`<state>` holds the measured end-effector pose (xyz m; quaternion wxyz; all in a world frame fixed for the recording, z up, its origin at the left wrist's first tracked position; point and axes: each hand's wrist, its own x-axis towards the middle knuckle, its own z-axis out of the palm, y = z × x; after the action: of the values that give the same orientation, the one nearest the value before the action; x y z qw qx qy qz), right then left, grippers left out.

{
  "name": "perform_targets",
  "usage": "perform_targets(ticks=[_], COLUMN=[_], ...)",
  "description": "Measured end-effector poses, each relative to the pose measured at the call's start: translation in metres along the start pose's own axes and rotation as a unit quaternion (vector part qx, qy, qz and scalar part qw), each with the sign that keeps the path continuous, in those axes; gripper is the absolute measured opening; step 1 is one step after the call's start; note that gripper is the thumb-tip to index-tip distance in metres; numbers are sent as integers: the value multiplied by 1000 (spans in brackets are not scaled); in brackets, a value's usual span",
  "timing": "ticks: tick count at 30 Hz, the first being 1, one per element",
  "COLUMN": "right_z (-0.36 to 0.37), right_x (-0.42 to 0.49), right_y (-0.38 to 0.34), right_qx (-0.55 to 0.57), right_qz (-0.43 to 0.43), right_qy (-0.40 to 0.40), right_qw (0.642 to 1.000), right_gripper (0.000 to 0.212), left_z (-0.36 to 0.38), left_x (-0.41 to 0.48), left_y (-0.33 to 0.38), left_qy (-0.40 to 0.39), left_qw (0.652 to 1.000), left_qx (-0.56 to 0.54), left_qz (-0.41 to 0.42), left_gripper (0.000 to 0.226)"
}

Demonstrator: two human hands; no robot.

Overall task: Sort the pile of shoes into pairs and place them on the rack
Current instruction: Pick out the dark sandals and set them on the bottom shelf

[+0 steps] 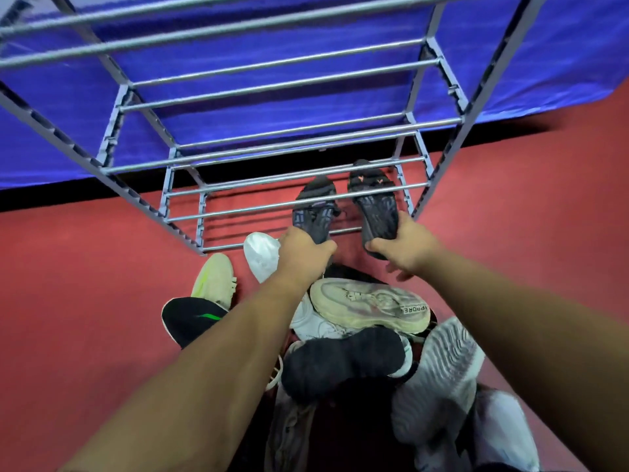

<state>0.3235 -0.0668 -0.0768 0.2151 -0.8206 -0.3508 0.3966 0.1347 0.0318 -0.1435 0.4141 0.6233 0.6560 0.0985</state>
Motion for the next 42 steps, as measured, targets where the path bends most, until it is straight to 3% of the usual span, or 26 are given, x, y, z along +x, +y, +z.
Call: perform_targets(ticks=[3,9,16,21,28,31,37,40,42], right_z=[3,19,23,20,22,25,35,36,36], right_x=[35,107,144,151,150,144,125,111,101], right_y=[7,34,53,54,55,53,60,67,69], right_qx=[-39,-48,-103,-174,-177,-212,-271,-251,-272], right_qz=[-18,-20,-27,-18,-12,-12,-44,-100,-113], right_qy=[14,47,68,58,67,77,106,140,157], right_qw=[999,998,992,983,982,974,956,953,943], right_gripper=[59,57,82,75,77,74,44,63,77], left_z=[15,36,70,79,74,82,92,80,68], left_x=[25,38,72,83,85,83,88,89,88], left_y=[11,41,53,44,26,28,34,29,21], left_qy=[25,-2,-15,-20,-52,-44,-102,-128,-118], left_qw=[999,998,995,991,992,993,985,982,980], left_qx=[17,18,73,110,78,26,38,60,91], left_qz=[27,68,64,68,89,109,134,129,132], left_gripper=[91,75,68,76,100,91,101,97,81])
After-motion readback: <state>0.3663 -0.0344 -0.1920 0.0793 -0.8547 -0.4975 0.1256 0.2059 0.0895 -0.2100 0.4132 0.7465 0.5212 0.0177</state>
